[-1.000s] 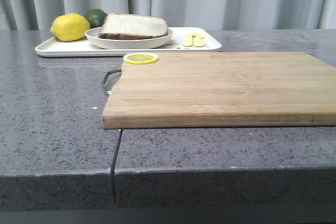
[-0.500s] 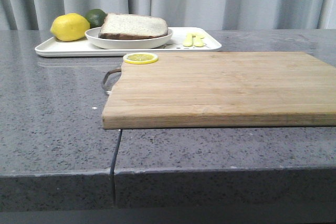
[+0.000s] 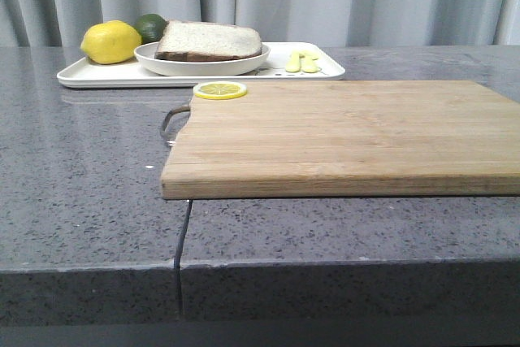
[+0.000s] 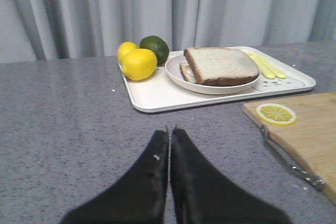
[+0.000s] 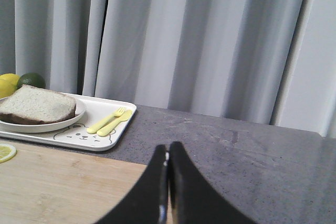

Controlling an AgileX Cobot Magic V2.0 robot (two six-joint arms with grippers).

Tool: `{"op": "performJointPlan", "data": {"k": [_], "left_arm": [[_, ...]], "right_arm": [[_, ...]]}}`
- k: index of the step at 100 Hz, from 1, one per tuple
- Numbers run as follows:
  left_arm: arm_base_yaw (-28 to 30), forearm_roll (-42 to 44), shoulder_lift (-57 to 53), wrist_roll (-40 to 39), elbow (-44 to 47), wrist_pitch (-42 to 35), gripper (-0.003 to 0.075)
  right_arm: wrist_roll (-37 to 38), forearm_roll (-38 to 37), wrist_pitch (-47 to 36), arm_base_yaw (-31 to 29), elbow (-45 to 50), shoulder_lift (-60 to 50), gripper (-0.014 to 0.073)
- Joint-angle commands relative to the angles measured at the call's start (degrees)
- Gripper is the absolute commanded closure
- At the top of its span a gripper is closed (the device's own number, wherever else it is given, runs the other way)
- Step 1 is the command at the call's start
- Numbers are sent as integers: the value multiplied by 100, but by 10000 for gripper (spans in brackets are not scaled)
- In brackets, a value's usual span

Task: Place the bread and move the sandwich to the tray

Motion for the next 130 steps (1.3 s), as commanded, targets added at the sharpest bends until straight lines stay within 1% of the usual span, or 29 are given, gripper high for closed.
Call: {"op": "performJointPlan", "data": {"k": [1, 12, 35, 59, 66, 77, 130], "left_arm": [[135, 470, -142, 3, -3, -464, 739], [315, 845, -600, 3, 368, -464, 739], [853, 846, -1551, 3, 1279, -464, 739], [1238, 719, -2015, -6, 1869, -488, 739], [1274, 718, -2110, -6, 1895, -355, 739], [1322, 718, -2285, -6, 1895, -354, 739], [1337, 687, -2287, -6, 1895, -354, 739]], "right_arm": [[-50, 31, -68, 10, -150, 33, 662], [-50, 31, -68, 10, -150, 33, 662], [-50, 31, -68, 10, -150, 33, 662], [-50, 31, -68, 10, -150, 33, 662], [-50, 31, -68, 10, -150, 33, 662], [-50, 31, -68, 10, -150, 33, 662], [-50, 31, -62, 10, -150, 33, 662]]}}
